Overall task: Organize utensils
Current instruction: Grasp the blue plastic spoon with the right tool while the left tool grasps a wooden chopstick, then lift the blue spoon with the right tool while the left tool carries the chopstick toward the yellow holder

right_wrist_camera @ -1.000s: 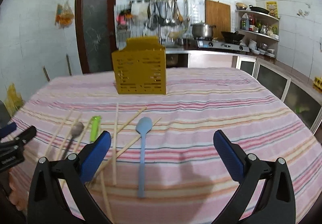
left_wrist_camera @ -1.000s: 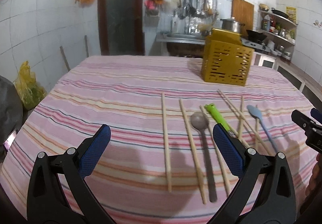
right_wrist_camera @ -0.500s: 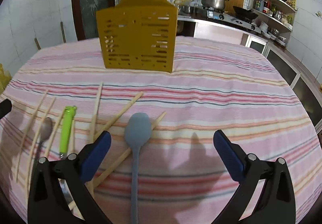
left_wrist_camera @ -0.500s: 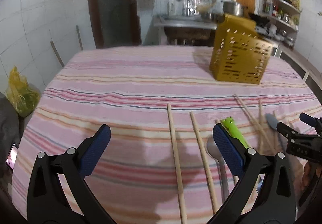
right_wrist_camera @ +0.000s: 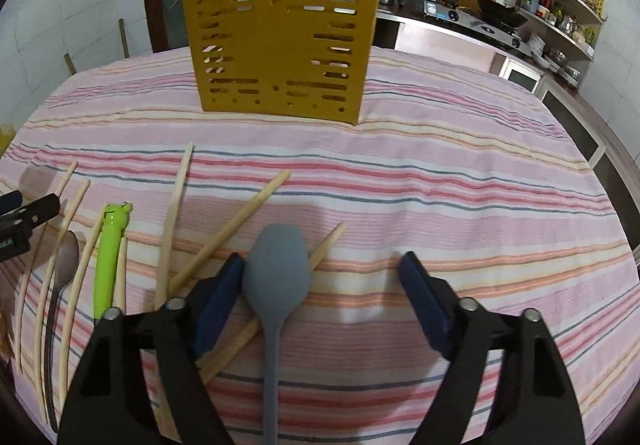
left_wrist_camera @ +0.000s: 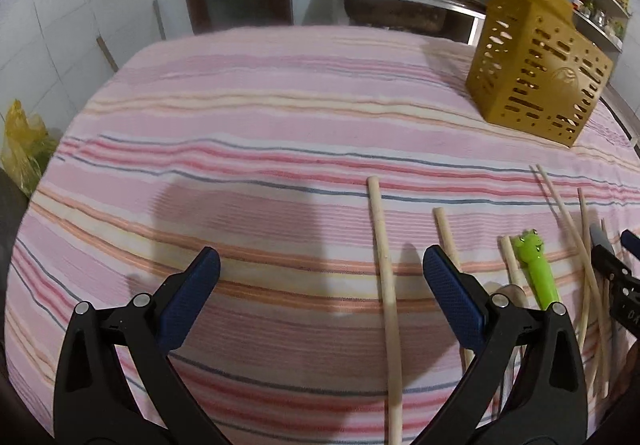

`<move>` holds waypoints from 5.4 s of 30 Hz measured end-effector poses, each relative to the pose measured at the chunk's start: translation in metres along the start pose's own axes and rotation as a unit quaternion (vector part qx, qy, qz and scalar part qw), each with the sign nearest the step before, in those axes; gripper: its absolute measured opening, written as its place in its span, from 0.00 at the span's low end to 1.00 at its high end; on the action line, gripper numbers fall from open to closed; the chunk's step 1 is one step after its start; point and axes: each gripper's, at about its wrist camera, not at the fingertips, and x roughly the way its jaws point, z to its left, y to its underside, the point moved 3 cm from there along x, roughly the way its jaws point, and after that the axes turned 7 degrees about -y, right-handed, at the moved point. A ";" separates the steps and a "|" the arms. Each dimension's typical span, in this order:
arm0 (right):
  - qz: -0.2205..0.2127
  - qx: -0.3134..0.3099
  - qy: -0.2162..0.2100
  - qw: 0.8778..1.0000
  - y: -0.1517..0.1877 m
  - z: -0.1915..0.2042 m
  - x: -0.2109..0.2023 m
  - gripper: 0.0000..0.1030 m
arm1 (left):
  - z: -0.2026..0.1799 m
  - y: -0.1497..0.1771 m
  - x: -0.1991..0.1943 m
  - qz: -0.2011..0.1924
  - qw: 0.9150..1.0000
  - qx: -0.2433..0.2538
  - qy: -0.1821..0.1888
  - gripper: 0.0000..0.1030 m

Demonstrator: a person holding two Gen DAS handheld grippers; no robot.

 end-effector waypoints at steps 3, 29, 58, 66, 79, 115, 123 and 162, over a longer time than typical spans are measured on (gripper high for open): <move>-0.002 -0.005 0.001 1.000 -0.001 0.002 0.001 0.66 | -0.001 -0.001 0.004 -0.004 1.000 0.005 -0.007 0.86; 0.017 0.018 -0.030 0.999 -0.009 0.000 0.001 0.33 | -0.014 -0.019 0.006 0.026 0.999 0.009 0.019 0.22; -0.099 0.034 -0.027 0.994 -0.017 -0.006 -0.056 0.33 | 0.008 -0.013 -0.063 -0.085 0.996 -0.023 0.030 0.06; -0.145 0.048 -0.033 0.988 -0.014 -0.013 -0.077 0.33 | 0.017 -0.008 -0.102 -0.136 0.990 -0.029 0.037 0.05; -0.166 0.021 -0.028 0.985 -0.012 -0.008 -0.088 0.33 | 0.024 -0.009 -0.075 -0.074 0.996 -0.046 0.037 0.07; -0.153 0.024 -0.022 0.988 -0.021 -0.008 -0.066 0.33 | 0.016 -0.023 -0.068 -0.108 0.993 -0.042 0.036 0.05; -0.174 0.021 -0.024 0.984 -0.017 -0.007 -0.080 0.33 | 0.027 -0.013 -0.103 -0.158 0.985 -0.048 0.050 0.05; -0.362 0.039 -0.020 0.931 -0.254 -0.061 -0.087 0.32 | -0.135 -0.275 -0.151 -0.375 0.909 -0.053 0.172 0.04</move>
